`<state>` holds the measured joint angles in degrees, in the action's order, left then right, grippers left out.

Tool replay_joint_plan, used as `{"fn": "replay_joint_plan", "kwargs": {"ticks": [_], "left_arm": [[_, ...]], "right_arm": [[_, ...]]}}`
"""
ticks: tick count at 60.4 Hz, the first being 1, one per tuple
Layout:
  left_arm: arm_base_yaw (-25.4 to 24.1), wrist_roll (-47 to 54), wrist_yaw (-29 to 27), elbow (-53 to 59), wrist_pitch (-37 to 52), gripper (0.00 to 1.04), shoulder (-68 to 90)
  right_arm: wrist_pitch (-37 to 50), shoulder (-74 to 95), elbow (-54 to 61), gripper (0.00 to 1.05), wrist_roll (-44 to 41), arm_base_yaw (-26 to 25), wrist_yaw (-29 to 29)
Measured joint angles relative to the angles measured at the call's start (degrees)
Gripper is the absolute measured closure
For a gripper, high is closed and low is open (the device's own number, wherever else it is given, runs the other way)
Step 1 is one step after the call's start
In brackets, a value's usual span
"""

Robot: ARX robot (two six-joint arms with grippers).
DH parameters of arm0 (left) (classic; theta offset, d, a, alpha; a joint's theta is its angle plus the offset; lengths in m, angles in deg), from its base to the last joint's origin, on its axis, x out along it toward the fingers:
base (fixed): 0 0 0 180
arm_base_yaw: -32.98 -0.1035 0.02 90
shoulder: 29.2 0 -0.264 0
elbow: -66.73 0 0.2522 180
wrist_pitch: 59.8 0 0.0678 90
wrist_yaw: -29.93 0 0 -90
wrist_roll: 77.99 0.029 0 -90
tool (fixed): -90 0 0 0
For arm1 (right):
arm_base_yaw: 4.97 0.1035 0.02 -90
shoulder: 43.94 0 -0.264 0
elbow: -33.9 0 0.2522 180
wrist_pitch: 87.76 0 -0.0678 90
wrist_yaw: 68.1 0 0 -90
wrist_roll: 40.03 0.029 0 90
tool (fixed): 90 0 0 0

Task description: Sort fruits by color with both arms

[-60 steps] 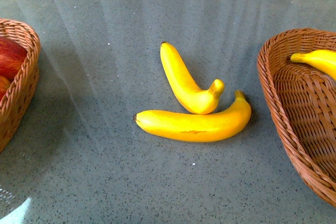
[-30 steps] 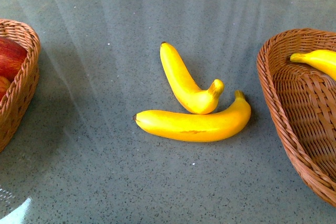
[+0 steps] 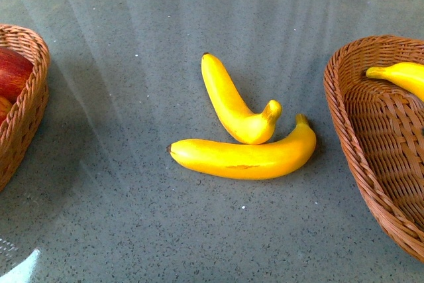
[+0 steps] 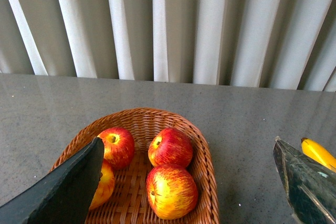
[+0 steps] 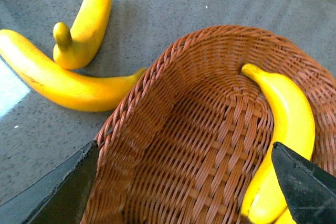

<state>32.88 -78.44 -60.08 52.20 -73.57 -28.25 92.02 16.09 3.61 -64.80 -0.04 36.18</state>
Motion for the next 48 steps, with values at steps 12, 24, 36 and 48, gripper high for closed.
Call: {"fn": "replay_joint_plan", "kwargs": {"ticks": [12, 24, 36, 48], "left_arm": [[0.0, 0.0, 0.0, 0.0, 0.0, 0.09, 0.0], [0.0, 0.0, 0.0, 0.0, 0.0, 0.09, 0.0], [0.0, 0.0, 0.0, 0.0, 0.0, 0.09, 0.0], [0.0, 0.0, 0.0, 0.0, 0.0, 0.09, 0.0]], "right_arm": [[10.3, 16.3, -5.5, 0.09, 2.3, 9.5, -4.0], [16.5, 27.9, -9.8, 0.09, 5.9, 18.4, -7.6], [19.2, 34.4, -13.4, 0.09, 7.8, 22.5, -9.0], [21.9, 40.2, -15.9, 0.09, 9.0, 24.2, -11.2]]}}
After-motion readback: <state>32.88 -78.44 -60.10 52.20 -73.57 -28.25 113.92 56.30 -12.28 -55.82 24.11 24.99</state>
